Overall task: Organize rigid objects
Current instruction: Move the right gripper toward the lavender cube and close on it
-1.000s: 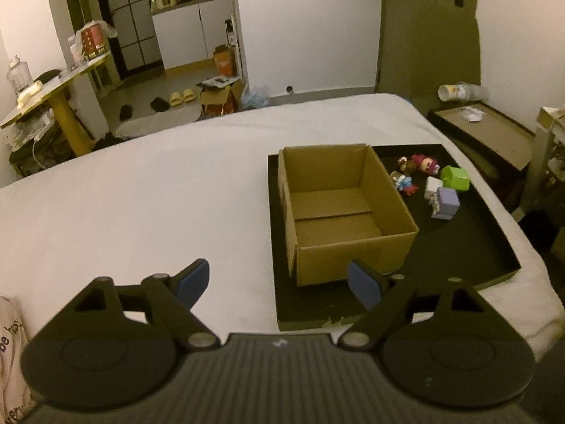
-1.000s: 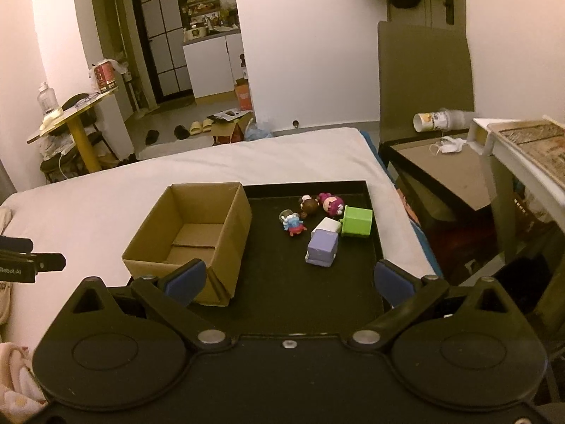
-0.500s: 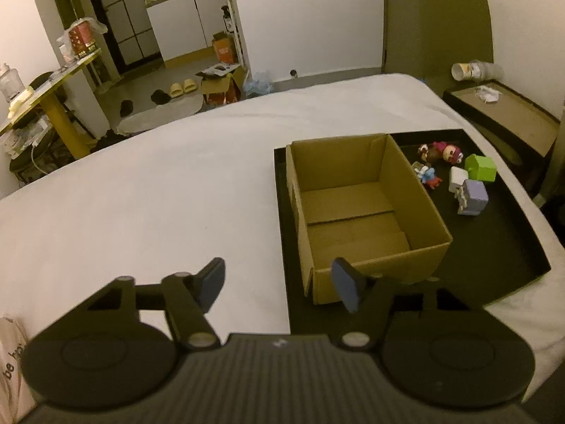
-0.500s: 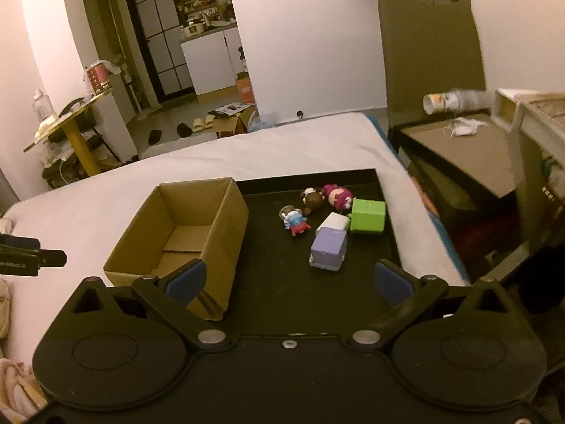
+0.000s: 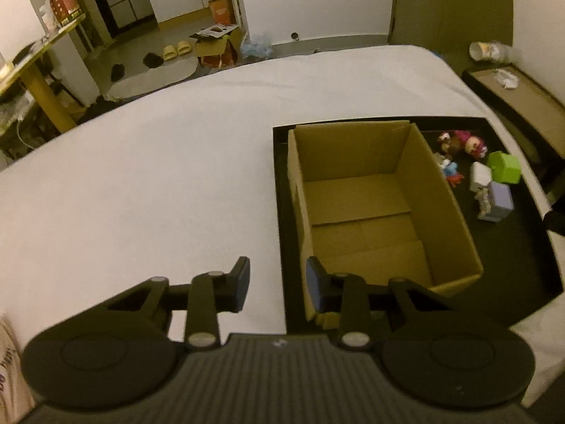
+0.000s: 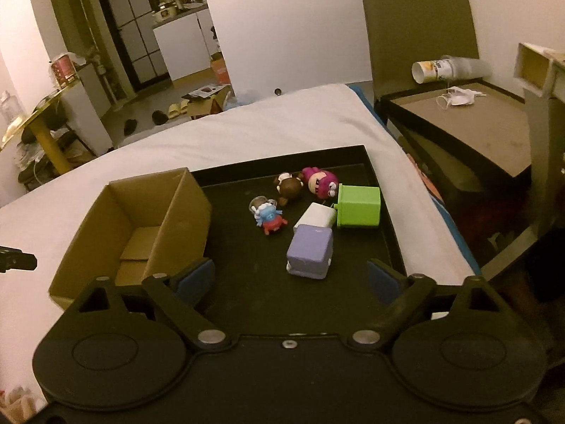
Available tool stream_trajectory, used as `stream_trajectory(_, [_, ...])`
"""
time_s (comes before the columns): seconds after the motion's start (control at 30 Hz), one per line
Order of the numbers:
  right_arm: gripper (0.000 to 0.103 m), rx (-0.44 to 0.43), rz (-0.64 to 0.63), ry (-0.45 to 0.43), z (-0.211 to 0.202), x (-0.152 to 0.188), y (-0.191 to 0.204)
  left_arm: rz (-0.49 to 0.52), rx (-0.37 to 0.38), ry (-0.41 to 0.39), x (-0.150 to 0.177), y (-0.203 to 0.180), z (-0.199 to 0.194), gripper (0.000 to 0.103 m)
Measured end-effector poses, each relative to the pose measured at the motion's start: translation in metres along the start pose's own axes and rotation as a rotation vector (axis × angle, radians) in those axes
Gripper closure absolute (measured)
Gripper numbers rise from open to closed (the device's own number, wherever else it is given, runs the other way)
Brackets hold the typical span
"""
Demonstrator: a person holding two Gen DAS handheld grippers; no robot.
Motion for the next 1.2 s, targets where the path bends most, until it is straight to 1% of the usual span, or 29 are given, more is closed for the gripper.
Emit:
stream_trajectory(0.1, [0.013, 0.009, 0.007, 0.003, 0.013, -0.003, -0.001, 0.001, -0.005, 0.024, -0.004, -0.003, 0.010, 0.072])
stream_trajectory(0.13, [0.013, 0.013, 0.012, 0.000, 0.018, -0.004, -0.001, 0.006, -0.017, 0.022, -0.005, -0.003, 0.012, 0.074])
stream_trajectory(0.2, [0.014, 0.025, 0.025, 0.003, 0.026, -0.004, -0.002, 0.006, -0.040, 0.014, -0.006, 0.000, 0.017, 0.075])
stream_trajectory(0.27, [0.014, 0.044, 0.026, 0.000, 0.034, -0.005, -0.004, -0.011, -0.045, 0.018, -0.008, 0.003, 0.022, 0.077])
stream_trajectory(0.33, [0.014, 0.059, 0.040, 0.007, 0.044, -0.007, -0.007, -0.041, -0.035, 0.025, -0.009, 0.006, 0.027, 0.078])
stream_trajectory(0.5, [0.017, 0.087, 0.075, 0.022, 0.064, -0.006, -0.014, -0.029, -0.035, 0.031, -0.009, 0.007, 0.028, 0.081])
stream_trajectory(0.6, [0.017, 0.102, 0.078, 0.028, 0.071, -0.005, -0.017, -0.039, -0.006, 0.040, -0.009, 0.003, 0.027, 0.082])
stream_trajectory(0.83, [0.017, 0.106, 0.082, 0.025, 0.082, -0.009, -0.020, -0.006, 0.014, 0.045, -0.013, -0.012, 0.027, 0.082])
stream_trajectory(0.9, [0.017, 0.110, 0.080, 0.025, 0.085, -0.010, -0.021, 0.009, 0.004, 0.049, -0.012, -0.015, 0.029, 0.082])
stream_trajectory(1.03, [0.018, 0.125, 0.074, 0.034, 0.093, -0.009, -0.022, 0.016, -0.006, 0.083, -0.006, -0.017, 0.038, 0.083])
stream_trajectory(1.17, [0.026, 0.160, 0.055, 0.034, 0.101, -0.010, -0.023, 0.044, -0.003, 0.092, -0.004, -0.025, 0.042, 0.095])
stream_trajectory(1.2, [0.027, 0.167, 0.051, 0.037, 0.103, -0.010, -0.023, 0.047, -0.004, 0.093, -0.004, -0.026, 0.043, 0.096])
Point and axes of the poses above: each gripper's, at about its wrist camera, not at the fingertips, and z roughly the way its jaws point, y to its left, x to its underside, the point moved 10 cm from there along z, roughly the way its jaws point, and after that the axes turned 6 degrees about y, right-handed, at the moved point
